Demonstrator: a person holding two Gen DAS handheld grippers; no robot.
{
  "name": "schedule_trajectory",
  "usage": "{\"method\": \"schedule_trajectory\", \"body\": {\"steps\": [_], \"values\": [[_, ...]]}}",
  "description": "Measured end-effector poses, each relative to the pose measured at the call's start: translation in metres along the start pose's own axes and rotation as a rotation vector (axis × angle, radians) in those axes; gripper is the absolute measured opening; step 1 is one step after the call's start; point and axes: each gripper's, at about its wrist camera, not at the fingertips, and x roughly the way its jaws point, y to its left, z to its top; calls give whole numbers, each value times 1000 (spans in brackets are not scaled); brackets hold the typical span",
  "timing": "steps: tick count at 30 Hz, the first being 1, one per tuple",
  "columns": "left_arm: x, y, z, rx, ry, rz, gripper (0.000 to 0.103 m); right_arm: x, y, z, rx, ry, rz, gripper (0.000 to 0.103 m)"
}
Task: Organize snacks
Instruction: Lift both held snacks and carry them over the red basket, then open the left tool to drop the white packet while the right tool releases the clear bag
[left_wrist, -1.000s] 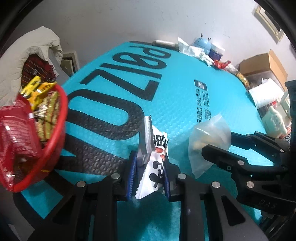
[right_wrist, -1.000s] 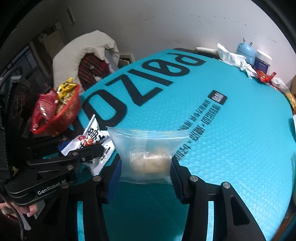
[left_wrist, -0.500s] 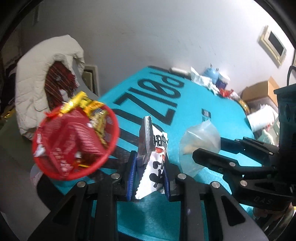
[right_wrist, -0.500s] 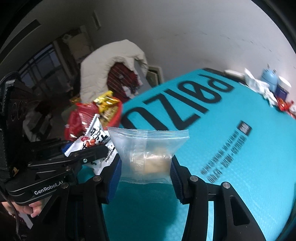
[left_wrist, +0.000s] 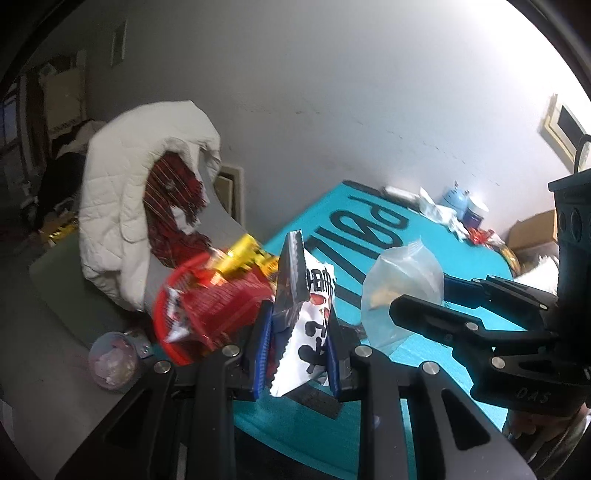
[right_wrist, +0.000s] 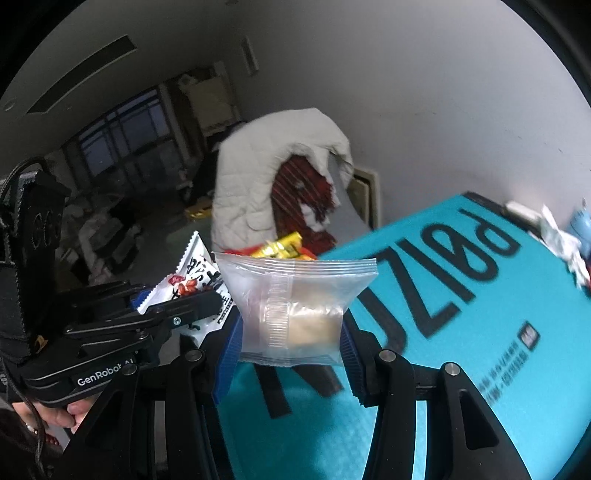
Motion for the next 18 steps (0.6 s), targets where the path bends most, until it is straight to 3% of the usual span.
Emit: {"method": "schedule_trajectory", "body": {"steps": [18], "values": [[3, 62, 32, -40, -66, 88, 24, 43, 17, 49, -70, -39, 10, 49]]}}
